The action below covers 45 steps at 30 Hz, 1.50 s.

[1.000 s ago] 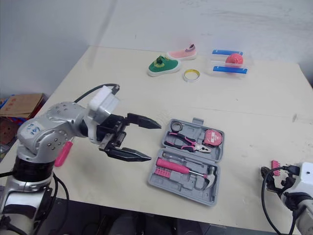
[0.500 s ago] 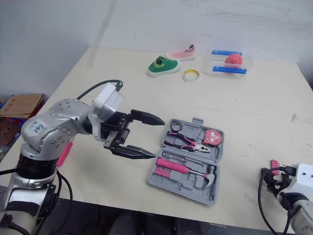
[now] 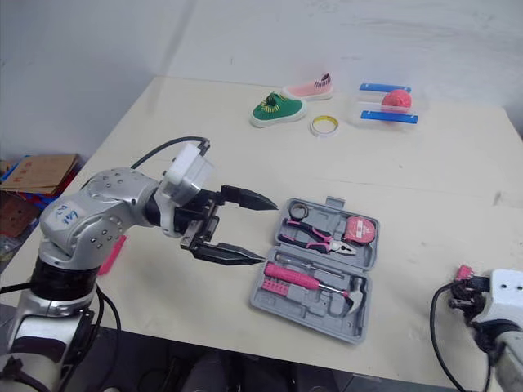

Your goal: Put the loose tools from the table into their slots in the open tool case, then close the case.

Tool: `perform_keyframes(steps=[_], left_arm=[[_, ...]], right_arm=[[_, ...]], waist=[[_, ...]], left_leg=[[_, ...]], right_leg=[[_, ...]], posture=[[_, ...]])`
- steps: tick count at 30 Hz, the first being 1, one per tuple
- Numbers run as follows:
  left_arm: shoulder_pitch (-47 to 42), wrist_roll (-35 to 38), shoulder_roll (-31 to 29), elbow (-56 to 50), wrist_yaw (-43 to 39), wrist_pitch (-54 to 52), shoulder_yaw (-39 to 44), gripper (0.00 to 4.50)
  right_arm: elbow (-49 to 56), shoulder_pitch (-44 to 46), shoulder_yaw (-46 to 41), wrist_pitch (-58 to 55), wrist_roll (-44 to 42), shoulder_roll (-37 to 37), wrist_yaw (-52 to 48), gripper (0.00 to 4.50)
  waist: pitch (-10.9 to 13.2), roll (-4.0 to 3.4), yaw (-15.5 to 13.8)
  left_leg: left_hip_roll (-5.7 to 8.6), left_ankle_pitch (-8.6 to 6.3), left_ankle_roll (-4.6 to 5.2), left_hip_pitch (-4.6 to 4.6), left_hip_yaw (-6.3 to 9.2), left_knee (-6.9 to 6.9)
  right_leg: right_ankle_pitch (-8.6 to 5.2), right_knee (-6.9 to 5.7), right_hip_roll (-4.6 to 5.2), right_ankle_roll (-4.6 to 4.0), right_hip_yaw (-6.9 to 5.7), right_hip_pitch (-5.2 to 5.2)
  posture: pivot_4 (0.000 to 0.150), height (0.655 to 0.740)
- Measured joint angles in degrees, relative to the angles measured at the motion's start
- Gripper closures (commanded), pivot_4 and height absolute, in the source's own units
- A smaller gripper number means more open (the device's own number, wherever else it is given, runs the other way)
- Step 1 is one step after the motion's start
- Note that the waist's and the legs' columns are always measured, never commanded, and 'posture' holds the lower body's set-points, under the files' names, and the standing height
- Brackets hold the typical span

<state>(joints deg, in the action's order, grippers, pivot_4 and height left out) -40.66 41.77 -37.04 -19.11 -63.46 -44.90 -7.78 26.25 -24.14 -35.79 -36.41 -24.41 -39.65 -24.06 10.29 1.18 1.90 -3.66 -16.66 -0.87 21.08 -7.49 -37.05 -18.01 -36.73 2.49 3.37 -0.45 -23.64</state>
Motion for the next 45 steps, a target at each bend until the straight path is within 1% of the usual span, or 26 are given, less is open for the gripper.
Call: perform_keyframes(steps=[2, 3, 5, 7, 9, 11, 15, 18, 20, 21, 23, 26, 33, 37, 45], left_arm=[[3.6, -2.4, -1.8, -0.3, -1.0, 1.6, -1.9, 0.0], [5.5, -3.9, -2.9, -0.3, -2.1, 2.5, -3.4, 0.0], [6.2, -5.1, -3.7, -0.3, -3.7, 3.6, -4.8, 0.0], [5.9, -5.7, -4.1, -0.3, -5.1, 4.6, -4.9, 0.0], [5.1, -6.2, -4.3, -0.2, -5.6, 5.2, -4.8, 0.0], [4.8, -6.3, -4.2, -0.2, -5.7, 5.5, -4.7, 0.0], [5.4, -8.7, -5.1, -0.2, -7.1, 7.6, -5.5, 0.0], [6.7, -11.6, -5.8, -0.2, -8.9, 11.1, -7.1, 0.0], [7.3, -12.5, -5.8, 0.0, -9.7, 12.2, -7.4, 0.0], [7.4, -13.0, -5.7, 0.2, -10.0, 12.8, -7.7, 0.0], [7.6, -14.4, -5.5, 0.8, -11.2, 15.0, -9.0, 0.0], [8.1, -16.3, -5.5, 1.7, -12.4, 17.8, -10.2, 0.0], [8.9, -17.2, -4.7, 1.9, -12.2, 19.4, -10.2, 0.0], [9.7, -17.3, -4.4, 1.8, -11.4, 18.9, -10.2, 0.0], [9.8, -17.5, -4.4, 1.4, -10.3, 18.6, -10.2, 0.0]], right_arm=[[5.5, -0.4, -1.0, -3.0, -6.7, -7.7, -9.4, 3.88], [9.1, -0.5, -1.5, -5.2, -11.4, -12.4, -15.0, 3.88], [13.1, -0.4, -1.9, -7.5, -16.5, -17.0, -21.6, 3.88], [15.7, 0.2, -1.0, -8.9, -20.0, -20.0, -26.3, 3.88], [16.0, 2.2, 1.5, -8.8, -20.2, -20.2, -26.9, 3.88], [15.5, 3.9, 3.8, -8.6, -19.8, -20.1, -26.4, 3.88], [16.0, 4.5, 9.6, -3.2, -15.2, -21.7, -30.9, 3.88], [16.5, 4.7, 15.9, -1.2, -11.5, -26.9, -35.4, 3.88], [16.2, 6.1, 18.6, -0.8, -10.2, -28.6, -37.4, 3.88], [16.0, 8.2, 20.7, -0.1, -9.2, -29.4, -38.1, 3.88], [14.9, 15.1, 26.5, 0.3, -7.3, -30.0, -38.8, 3.88], [12.2, 22.1, 33.1, 0.2, -5.2, -30.1, -40.0, 3.88], [7.2, 32.6, 43.4, 0.7, 0.1, -29.8, -44.0, 3.88], [5.7, 35.0, 46.6, 2.1, 1.1, -29.4, -47.0, 3.88], [5.4, 36.4, 49.3, 1.4, 3.2, -26.1, -46.4, 3.88]], waist=[[0.1, 0.04, 0.9], [0.1, 0.16, 1.1], [0.4, 0.6, 0.9], [0.5, 0.83, 0.2], [0.5, 0.85, -0.4], [0.5, 0.83, -0.5], [0.5, 0.82, -0.4], [0.5, 0.81, -0.4], [0.5, 0.81, -0.4], [0.5, 0.8, -0.4], [0.5, 0.8, -0.2], [0.5, 0.78, -0.3], [0.5, 0.76, -0.4], [0.5, 0.76, -0.4], [0.5, 0.76, -0.3]], left_leg=[[-0.02, -0.03, -0.06, -0.03, -0.12, 0.15], [-0.04, -0.01, -0.13, -0.09, 0.0, 0.16], [-0.16, 0.01, -0.14, -0.11, 0.45, 0.04], [-0.22, 0.03, -0.1, 0.03, 0.63, 0.02], [-0.13, 0.02, 0.01, 0.1, 0.64, 0.01], [0.01, -0.07, 0.24, 0.17, 0.58, 0.02], [0.07, -0.33, 0.49, 0.28, 0.52, -0.05], [0.05, -0.36, 0.44, 0.28, 0.49, -0.06], [0.03, -0.37, 0.42, 0.28, 0.51, -0.08], [0.03, -0.37, 0.43, 0.29, 0.5, -0.11], [0.03, -0.38, 0.46, 0.25, 0.47, -0.14], [0.03, -0.38, 0.47, 0.24, 0.49, -0.14], [0.02, -0.38, 0.48, 0.26, 0.51, -0.19], [0.0, -0.38, 0.48, 0.26, 0.51, -0.2], [0.0, -0.37, 0.47, 0.21, 0.5, -0.35]], right_leg=[[0.01, -0.06, -0.15, 0.01, 0.28, 0.07], [0.0, -0.12, -0.26, 0.0, 0.31, 0.07], [0.04, -0.1, -0.4, -0.13, -0.03, 0.0], [0.13, 0.01, -0.45, -0.33, -0.2, -0.03], [0.14, 0.12, -0.31, -0.35, -0.23, -0.02], [0.14, 0.24, -0.11, -0.31, -0.21, -0.01], [0.19, 0.38, -0.04, -0.14, -0.2, -0.01], [0.11, 0.4, -0.05, -0.07, -0.19, -0.02], [0.09, 0.41, -0.06, -0.08, -0.22, -0.01], [0.09, 0.41, -0.06, -0.09, -0.21, -0.01], [0.09, 0.41, -0.06, -0.09, -0.19, 0.01], [0.07, 0.4, -0.06, -0.15, -0.21, 0.0], [0.05, 0.26, -0.02, -0.18, -0.23, -0.02], [0.05, 0.23, -0.03, -0.18, -0.24, -0.03], [0.04, -0.02, -0.02, -0.2, -0.23, -0.02]], posture=[[0.15, 0.7304], [0.15, 0.7304], [0.15, 0.7304], [0.15, 0.7304], [0.15, 0.7304], [0.15, 0.7304], [0.15, 0.7304], [0.15, 0.7304], [0.15, 0.7304], [0.15, 0.7304], [0.15, 0.7304], [0.15, 0.7304], [0.15, 0.7304], [0.15, 0.7304], [0.15, 0.7304]])
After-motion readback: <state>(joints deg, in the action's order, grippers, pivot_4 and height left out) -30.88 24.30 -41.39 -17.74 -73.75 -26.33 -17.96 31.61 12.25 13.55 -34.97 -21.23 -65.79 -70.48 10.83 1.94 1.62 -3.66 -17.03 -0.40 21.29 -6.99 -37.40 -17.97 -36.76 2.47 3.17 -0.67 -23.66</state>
